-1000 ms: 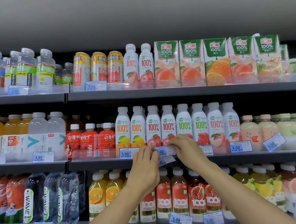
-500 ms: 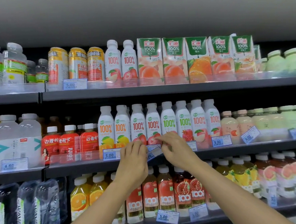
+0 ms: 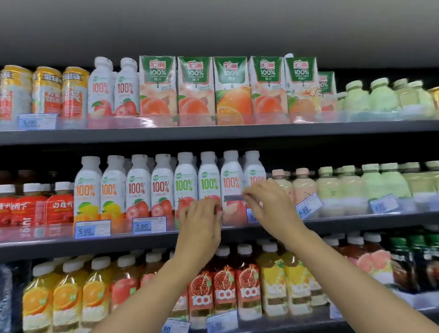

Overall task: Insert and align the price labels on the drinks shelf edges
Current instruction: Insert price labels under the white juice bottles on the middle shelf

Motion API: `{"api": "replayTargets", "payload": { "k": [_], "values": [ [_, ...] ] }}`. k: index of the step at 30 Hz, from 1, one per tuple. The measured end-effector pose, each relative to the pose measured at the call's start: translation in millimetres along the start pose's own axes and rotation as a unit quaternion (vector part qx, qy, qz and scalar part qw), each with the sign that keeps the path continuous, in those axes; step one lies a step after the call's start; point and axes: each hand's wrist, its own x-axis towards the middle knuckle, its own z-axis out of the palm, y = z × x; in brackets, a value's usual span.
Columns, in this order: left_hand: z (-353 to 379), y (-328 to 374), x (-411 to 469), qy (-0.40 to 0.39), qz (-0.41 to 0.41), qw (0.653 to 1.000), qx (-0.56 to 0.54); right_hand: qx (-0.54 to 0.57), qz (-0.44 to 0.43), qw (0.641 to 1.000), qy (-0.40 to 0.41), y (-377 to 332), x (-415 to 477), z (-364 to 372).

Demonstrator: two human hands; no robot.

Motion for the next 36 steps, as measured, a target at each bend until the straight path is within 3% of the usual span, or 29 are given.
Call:
{"api": "replayTargets", "payload": {
  "k": [2,5,19,22,24,28,32,36],
  "values": [
    [19,23,4,-0.011,0.005,1.000,0.017,0.018,0.079,0.995,0.056,33,0,-21],
    [42,49,9,-0.023,0.016,0.998,0.057,0.047,0.135,0.988,0.050,72,-4,-38],
    [62,78,30,-0.059,-0.032,0.994,0.084,0.113,0.108,0.988,-0.002,105,-28,-40],
    [50,78,31,-0.013,-0.061,0.998,0.020,0.134,0.123,0.983,0.002,104,-26,-38],
    [42,74,21,0.015,-0.032,0.999,-0.019,0.149,0.133,0.980,0.007,104,-24,-35],
    [46,41,-16,-0.057,0.097,0.989,0.092,0.183,0.143,0.973,0.009,95,-20,-23],
    [48,29,-31,-0.100,0.094,0.977,0.164,0.173,0.130,0.976,0.005,83,-18,-10],
    [46,31,-27,-0.093,0.103,0.973,0.185,0.161,0.124,0.979,-0.003,79,-17,0]
  ]
}}
